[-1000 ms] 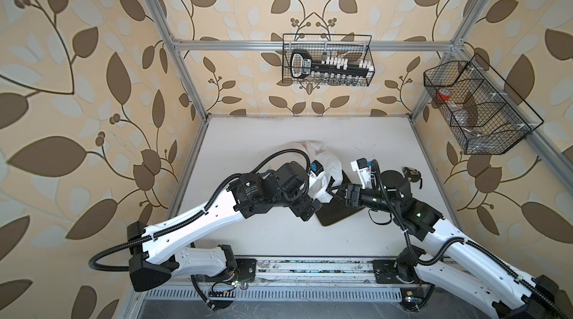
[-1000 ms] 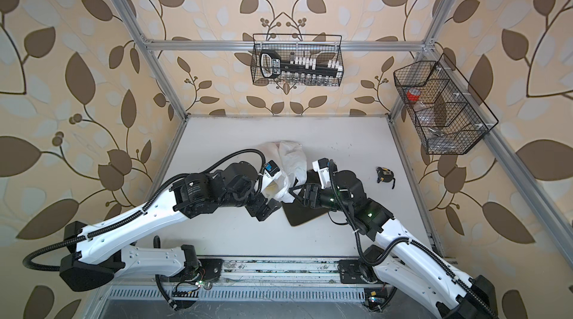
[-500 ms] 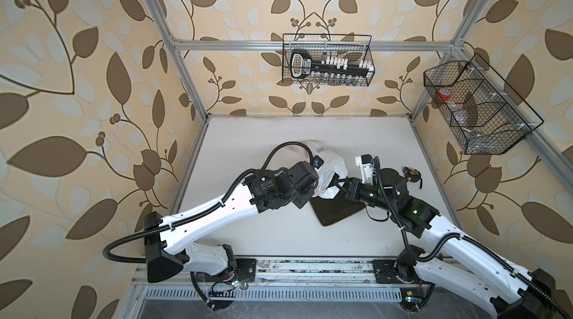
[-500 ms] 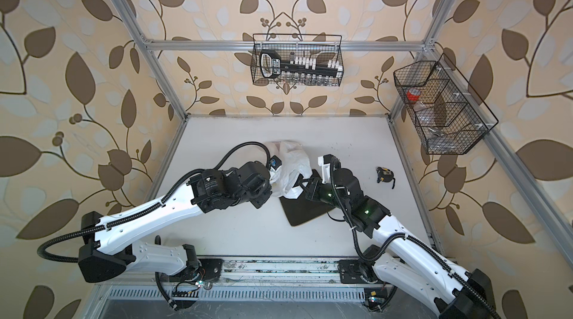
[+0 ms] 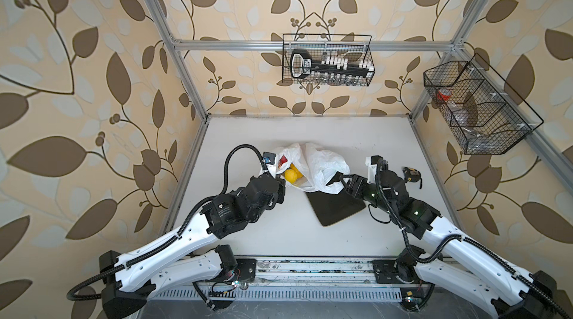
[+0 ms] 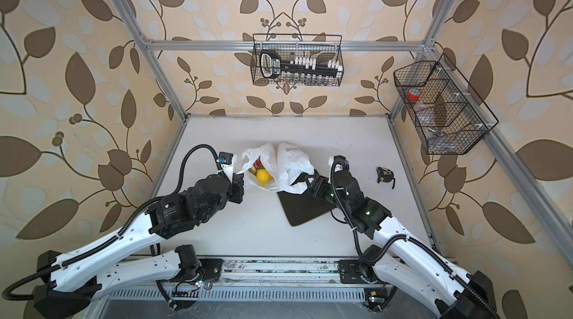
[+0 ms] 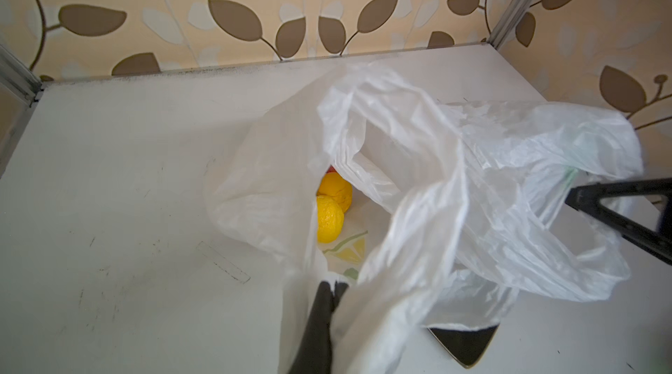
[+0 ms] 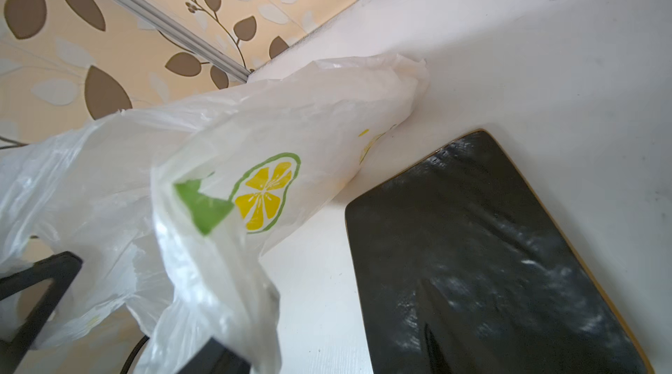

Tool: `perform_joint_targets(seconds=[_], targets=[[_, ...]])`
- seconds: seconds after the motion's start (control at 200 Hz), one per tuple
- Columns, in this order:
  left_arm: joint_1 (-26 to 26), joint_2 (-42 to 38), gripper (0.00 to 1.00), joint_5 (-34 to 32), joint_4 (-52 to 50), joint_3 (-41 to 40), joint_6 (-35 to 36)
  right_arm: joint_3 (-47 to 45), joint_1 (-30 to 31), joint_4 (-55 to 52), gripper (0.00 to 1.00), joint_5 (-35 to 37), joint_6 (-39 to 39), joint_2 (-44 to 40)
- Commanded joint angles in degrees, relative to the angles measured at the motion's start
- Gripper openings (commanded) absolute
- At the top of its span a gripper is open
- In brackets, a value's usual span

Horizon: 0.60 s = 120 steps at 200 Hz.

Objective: Take fruits out of the plastic bag
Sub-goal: Spread open the plastic bag at the top-center of the table.

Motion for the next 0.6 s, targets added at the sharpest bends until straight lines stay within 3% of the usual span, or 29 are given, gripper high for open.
perform_joint_targets(seconds=[0.0, 0.105, 0.225, 0.37, 0.47, 0.595], targets=[[2.7, 0.8, 0.0, 3.5, 5.5, -1.2, -4.5, 4.6, 0.1, -5.1, 0.76, 5.8, -11.3, -4.5], [3.6, 0.8, 0.0, 6.0, 7.7, -2.0, -3.5, 6.8, 0.2, -3.1, 0.8, 6.6, -19.8, -9.0], [3.8, 0.3, 0.0, 6.4, 8.2, -2.9, -4.7, 7.4, 0.2, 2.1, 0.77, 0.2, -29.1, -11.7], [3.9, -1.5, 0.0, 5.1, 8.5, -4.9, -7.0, 12.5, 0.7, -1.3, 0.75, -8.8, -37.1, -7.1], [3.9, -2.7, 0.0, 4.6, 8.6, -5.8, -7.8, 15.7, 2.8, -3.8, 0.75, -10.9, -41.4, -3.2], [3.9, -3.0, 0.0, 4.0, 7.2, -5.5, -8.7, 18.0, 15.6, -5.5, 0.77, -4.9, -48.3, 1.3]])
